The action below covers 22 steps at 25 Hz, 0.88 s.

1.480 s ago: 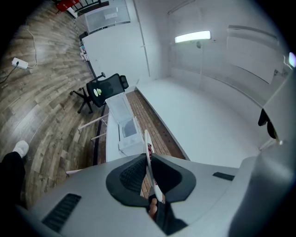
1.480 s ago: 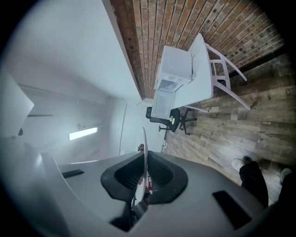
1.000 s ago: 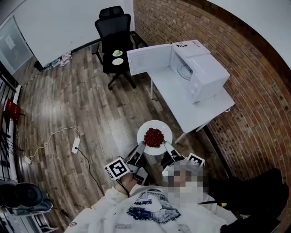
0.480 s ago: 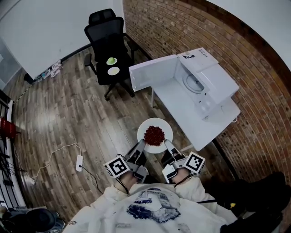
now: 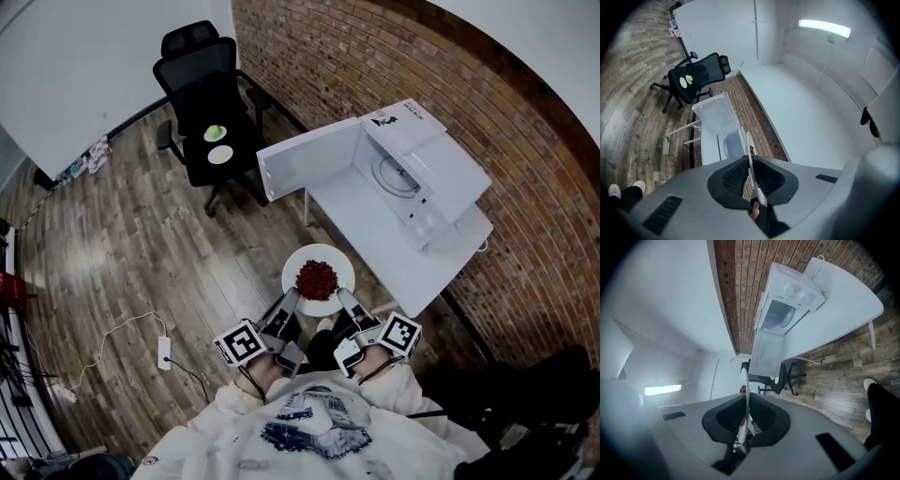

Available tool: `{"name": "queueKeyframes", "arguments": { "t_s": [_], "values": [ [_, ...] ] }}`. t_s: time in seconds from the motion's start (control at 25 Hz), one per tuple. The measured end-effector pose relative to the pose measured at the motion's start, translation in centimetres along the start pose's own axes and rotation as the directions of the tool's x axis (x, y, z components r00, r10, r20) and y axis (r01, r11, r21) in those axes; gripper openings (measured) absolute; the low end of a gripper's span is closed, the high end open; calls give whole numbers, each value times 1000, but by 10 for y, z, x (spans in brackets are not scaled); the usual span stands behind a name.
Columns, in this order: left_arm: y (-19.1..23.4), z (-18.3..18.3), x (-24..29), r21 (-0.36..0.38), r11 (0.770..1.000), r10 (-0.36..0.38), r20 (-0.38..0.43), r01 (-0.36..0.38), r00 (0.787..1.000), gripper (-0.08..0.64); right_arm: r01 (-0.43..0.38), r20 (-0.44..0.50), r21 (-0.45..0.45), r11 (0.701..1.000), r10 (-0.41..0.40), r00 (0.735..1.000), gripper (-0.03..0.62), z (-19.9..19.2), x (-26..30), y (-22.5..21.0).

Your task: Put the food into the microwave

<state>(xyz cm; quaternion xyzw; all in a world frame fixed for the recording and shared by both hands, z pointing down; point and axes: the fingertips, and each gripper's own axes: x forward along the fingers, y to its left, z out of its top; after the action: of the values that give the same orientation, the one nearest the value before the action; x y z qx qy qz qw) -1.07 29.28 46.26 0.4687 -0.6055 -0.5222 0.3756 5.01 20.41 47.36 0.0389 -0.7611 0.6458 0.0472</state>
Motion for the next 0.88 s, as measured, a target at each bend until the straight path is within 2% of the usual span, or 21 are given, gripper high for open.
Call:
{"name": "queueKeyframes", "arguments": {
  "t_s": [0.12, 0.24, 0.32, 0.4, 0.44, 0.52, 0.68, 0.8, 0.88],
  "values": [
    [11, 8, 9, 65, 997, 44, -34, -42, 998, 40, -2, 18, -5, 1000, 2, 1000, 26, 10, 8, -3],
    [11, 10, 32, 31, 999, 19, -54, -17, 998, 40, -1, 45, 12, 1000, 0, 999, 26, 25, 16, -8],
    [20, 15, 44, 76, 996, 55, -81, -49, 995, 40, 2, 61, 15, 1000, -3, 998, 26, 38, 22, -12],
    [21, 17, 63, 55, 998, 42, -96, -37, 995, 40, 6, 79, 19, 1000, -8, 997, 26, 52, 30, -17],
    [24, 20, 71, 69, 997, 54, -109, -46, 993, 40, 9, 89, 22, 1000, -11, 996, 26, 59, 33, -19],
    [32, 28, 87, 145, 987, 91, -143, -70, 986, 40, 10, 110, 33, 999, -14, 994, 26, 74, 41, -22],
    [32, 28, 130, 56, 996, 74, -174, -65, 982, 40, 23, 142, 50, 998, -30, 989, 26, 107, 53, -29],
    [27, 24, 169, -20, 999, 32, -193, -36, 981, 40, 21, 173, 60, 998, -31, 984, 26, 138, 62, -33],
    [30, 23, 191, -5, 999, 40, -218, -42, 975, 38, 24, 192, 72, 997, -38, 981, 26, 157, 66, -38]
  ]
}}
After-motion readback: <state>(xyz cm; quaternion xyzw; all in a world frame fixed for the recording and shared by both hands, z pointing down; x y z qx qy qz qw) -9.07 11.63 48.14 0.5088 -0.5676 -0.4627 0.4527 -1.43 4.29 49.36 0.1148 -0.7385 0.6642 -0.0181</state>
